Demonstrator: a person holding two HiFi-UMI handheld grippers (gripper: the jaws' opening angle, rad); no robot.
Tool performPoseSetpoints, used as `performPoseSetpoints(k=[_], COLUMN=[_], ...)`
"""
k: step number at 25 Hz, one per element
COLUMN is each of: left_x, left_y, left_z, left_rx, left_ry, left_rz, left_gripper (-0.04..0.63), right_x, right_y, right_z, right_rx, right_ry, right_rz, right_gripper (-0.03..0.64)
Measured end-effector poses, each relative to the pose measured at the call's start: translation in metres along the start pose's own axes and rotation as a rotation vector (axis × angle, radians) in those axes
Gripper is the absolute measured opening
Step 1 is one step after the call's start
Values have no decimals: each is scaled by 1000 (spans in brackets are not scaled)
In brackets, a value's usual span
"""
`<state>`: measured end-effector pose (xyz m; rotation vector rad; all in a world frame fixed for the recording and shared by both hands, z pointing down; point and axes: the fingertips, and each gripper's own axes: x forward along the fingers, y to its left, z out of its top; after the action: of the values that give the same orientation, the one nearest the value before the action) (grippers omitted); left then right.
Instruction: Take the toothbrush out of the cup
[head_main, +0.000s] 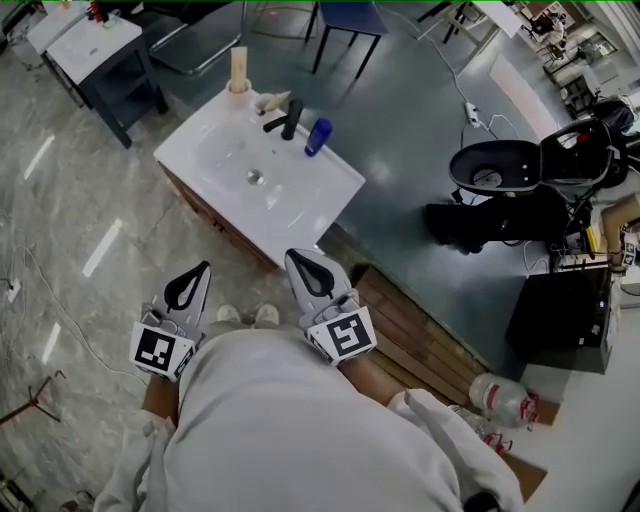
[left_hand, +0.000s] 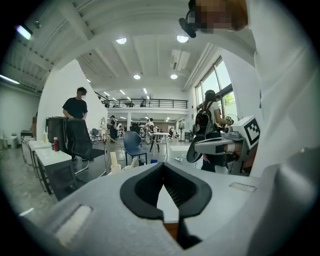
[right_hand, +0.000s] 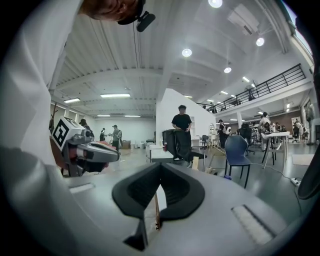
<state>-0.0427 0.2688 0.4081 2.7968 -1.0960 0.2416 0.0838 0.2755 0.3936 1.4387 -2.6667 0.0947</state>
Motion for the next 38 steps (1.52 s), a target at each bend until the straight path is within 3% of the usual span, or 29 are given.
performPoseSetpoints(k=[12,38], left_x=[5,42], left_y=[9,171], left_z=[-5,22], left_rx=[-7,20], left_ry=[6,-58], left_rz=[52,-150], left_gripper=[6,8], right_x=[12,168], right_y=[-10,4], right_z=[-20,11], right_rx=[-20,-47], right_ry=[33,41], right_rz=[52,-123], right_gripper=[5,5])
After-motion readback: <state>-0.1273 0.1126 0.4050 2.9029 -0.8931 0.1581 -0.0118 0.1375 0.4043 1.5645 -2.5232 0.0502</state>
